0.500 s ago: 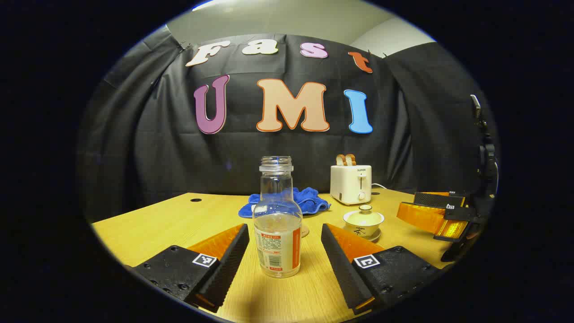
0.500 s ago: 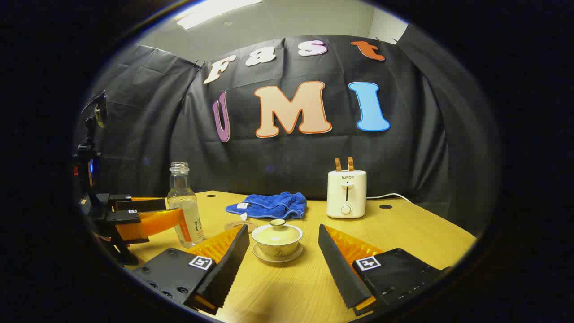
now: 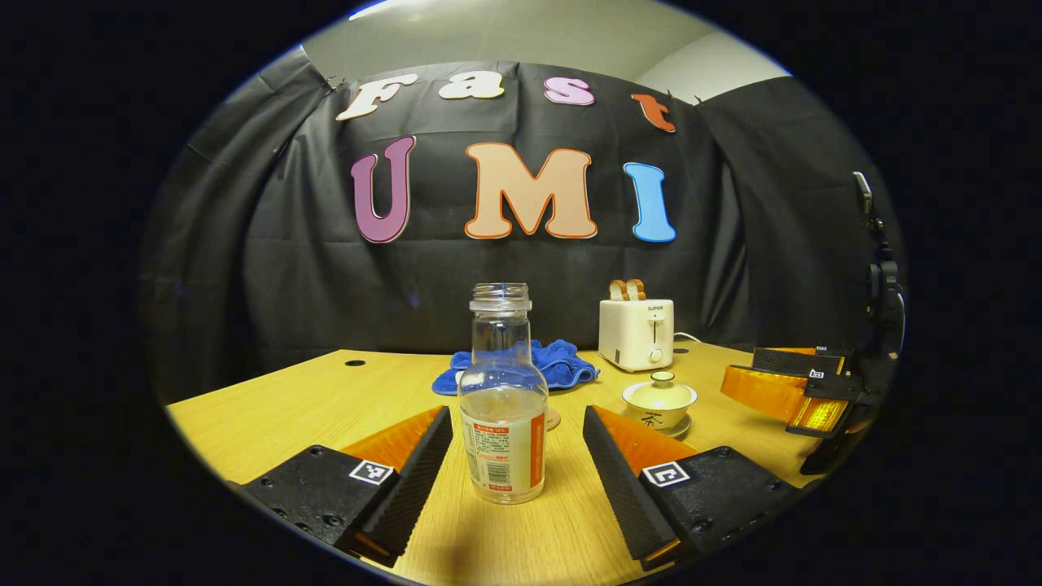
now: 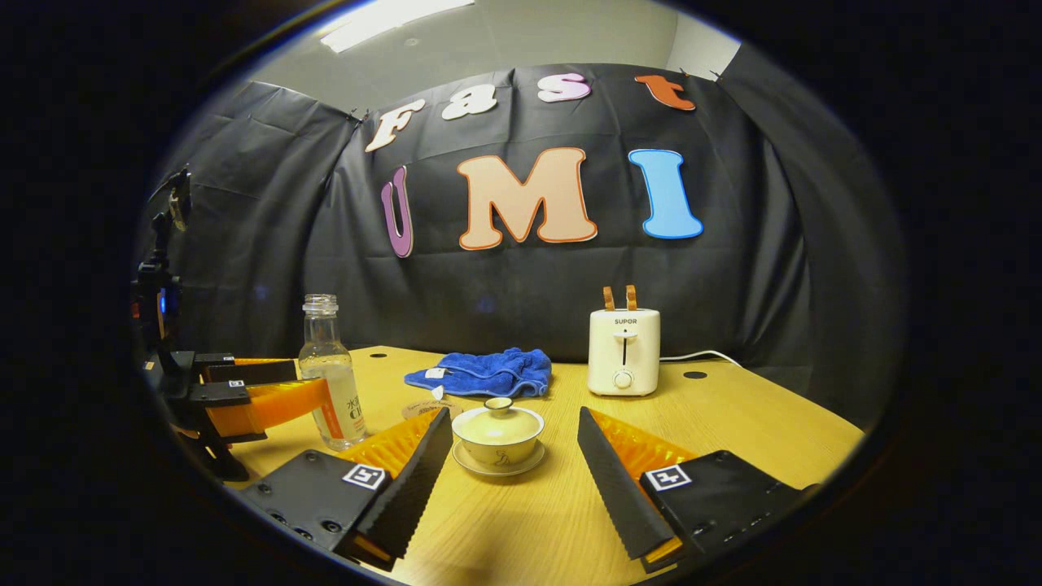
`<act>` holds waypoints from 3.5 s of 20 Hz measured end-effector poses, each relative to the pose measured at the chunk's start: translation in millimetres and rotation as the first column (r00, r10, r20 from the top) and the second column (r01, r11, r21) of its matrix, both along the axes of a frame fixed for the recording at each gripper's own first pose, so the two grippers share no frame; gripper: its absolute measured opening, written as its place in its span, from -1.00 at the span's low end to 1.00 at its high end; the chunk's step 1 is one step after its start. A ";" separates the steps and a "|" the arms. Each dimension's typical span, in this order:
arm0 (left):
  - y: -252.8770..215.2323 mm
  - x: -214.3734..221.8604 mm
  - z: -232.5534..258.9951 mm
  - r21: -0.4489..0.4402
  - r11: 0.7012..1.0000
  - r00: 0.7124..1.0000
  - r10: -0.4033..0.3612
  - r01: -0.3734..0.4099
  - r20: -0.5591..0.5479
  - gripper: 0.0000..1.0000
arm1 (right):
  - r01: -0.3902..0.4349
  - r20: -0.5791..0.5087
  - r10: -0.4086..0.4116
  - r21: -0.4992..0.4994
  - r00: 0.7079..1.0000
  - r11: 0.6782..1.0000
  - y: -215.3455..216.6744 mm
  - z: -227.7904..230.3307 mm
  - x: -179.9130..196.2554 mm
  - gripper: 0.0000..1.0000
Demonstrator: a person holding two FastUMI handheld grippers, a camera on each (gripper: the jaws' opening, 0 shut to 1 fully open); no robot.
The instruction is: Open the teacup lid with one hand, grasp the water bottle and pour water into the teacup with the other hand; after pouring, place the water bottle on the coaster and then close the teacup lid.
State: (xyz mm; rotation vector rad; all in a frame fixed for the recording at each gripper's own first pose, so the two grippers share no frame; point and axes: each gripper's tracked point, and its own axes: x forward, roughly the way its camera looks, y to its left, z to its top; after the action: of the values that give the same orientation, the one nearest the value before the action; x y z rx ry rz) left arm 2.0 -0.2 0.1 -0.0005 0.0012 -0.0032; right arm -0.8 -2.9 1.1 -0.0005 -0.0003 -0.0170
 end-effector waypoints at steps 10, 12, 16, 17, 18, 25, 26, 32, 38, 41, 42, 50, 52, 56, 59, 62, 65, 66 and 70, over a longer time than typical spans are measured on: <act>1.9 -1.6 -0.8 -0.001 1.000 1.000 0.010 -0.010 0.000 0.89 | 0.000 0.000 0.000 0.000 1.000 1.000 -0.1 0.2 -0.4 0.96; 1.9 -1.4 0.0 -0.001 1.000 1.000 0.010 -0.010 0.001 0.89 | 0.000 0.000 0.000 0.000 1.000 1.000 0.1 0.1 -0.1 0.96; 1.4 -1.5 -0.2 0.000 1.000 1.000 0.011 -0.011 0.002 0.89 | -0.040 -0.008 0.040 0.002 0.999 0.999 8.8 -1.8 0.3 0.96; 1.6 -0.8 -0.3 0.000 1.000 1.000 0.011 -0.011 0.001 0.89 | -0.058 -0.009 0.058 0.005 0.998 0.998 10.9 -1.5 1.0 0.97; 1.9 -0.9 -1.0 0.000 1.000 1.000 0.012 -0.012 0.001 0.89 | -0.050 -0.010 0.050 0.004 0.999 0.999 7.8 -1.7 2.0 0.97; 1.7 -0.2 -0.4 0.000 1.000 1.000 0.012 -0.012 0.002 0.89 | -0.064 -0.051 0.064 0.003 0.997 0.998 10.3 -8.7 21.5 0.97; 1.6 0.2 -0.4 -0.001 1.000 1.000 0.012 -0.012 0.002 0.89 | -0.061 -0.060 0.061 0.001 0.996 0.998 10.4 -10.0 26.7 0.89; 1.5 -1.2 -1.5 -0.001 1.000 1.000 0.012 -0.012 0.000 0.89 | -0.062 -0.117 0.061 -0.007 0.991 0.998 16.3 -20.2 61.4 0.98; 0.5 -1.3 -1.4 -0.001 1.000 1.000 0.008 -0.008 0.001 0.89 | -0.044 -0.149 0.041 -0.019 0.988 0.999 15.7 -26.1 90.5 0.96; -0.1 -0.7 -0.5 -0.001 1.000 1.000 0.004 -0.004 0.001 0.89 | -0.042 -0.164 0.033 -0.052 0.986 0.998 18.0 -27.7 103.5 0.75; 0.0 -1.8 -1.2 -0.002 1.000 1.000 0.004 -0.004 0.001 0.89 | -0.042 -0.175 0.030 -0.065 0.984 0.997 19.0 -31.0 106.1 0.70; -0.2 -2.0 -1.5 -0.002 1.000 1.000 0.004 -0.004 0.001 0.84 | -0.050 -0.178 0.026 -0.137 0.984 0.989 24.4 -31.5 114.7 0.29; 0.0 -2.3 -1.4 -0.002 1.000 1.000 0.004 -0.004 0.000 0.89 | -0.039 -0.172 0.012 -0.156 0.985 0.987 23.3 -31.5 114.5 -0.26; -0.5 -1.0 -1.4 -0.002 1.000 1.000 0.000 0.000 -0.001 0.89 | -0.023 -0.166 -0.006 -0.171 0.986 0.985 21.1 -30.6 113.9 -0.37; -2.7 -0.3 -1.3 -0.002 1.000 1.000 -0.007 0.007 0.000 0.89 | 0.009 -0.121 -0.029 -0.158 0.992 0.987 15.4 -22.0 109.5 -0.36; -5.2 -0.4 -1.4 -0.001 1.000 1.000 -0.019 0.019 0.001 0.89 | 0.050 -0.083 -0.063 -0.144 0.995 0.988 7.2 -16.4 102.3 -0.36; -5.3 2.4 -1.4 0.001 1.000 1.000 -0.029 0.029 0.001 0.89 | 0.060 -0.067 -0.067 -0.105 0.996 0.993 1.9 -14.0 92.8 -0.36; -4.8 3.2 -0.7 0.001 1.000 1.000 -0.028 0.028 0.002 0.89 | 0.061 -0.062 -0.067 -0.088 0.996 0.994 -1.1 -13.3 89.0 -0.37; 1.6 11.8 -1.3 0.002 1.000 1.000 -0.023 0.023 -0.002 0.88 | 0.093 -0.025 -0.093 0.008 0.995 0.996 -19.7 -7.3 72.6 -0.37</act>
State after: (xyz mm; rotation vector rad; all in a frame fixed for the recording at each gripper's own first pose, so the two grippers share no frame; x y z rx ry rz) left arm 13.8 1.4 -1.2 0.0017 0.0028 -0.0262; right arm 71.8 -22.6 -6.1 0.0083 0.0241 -0.1101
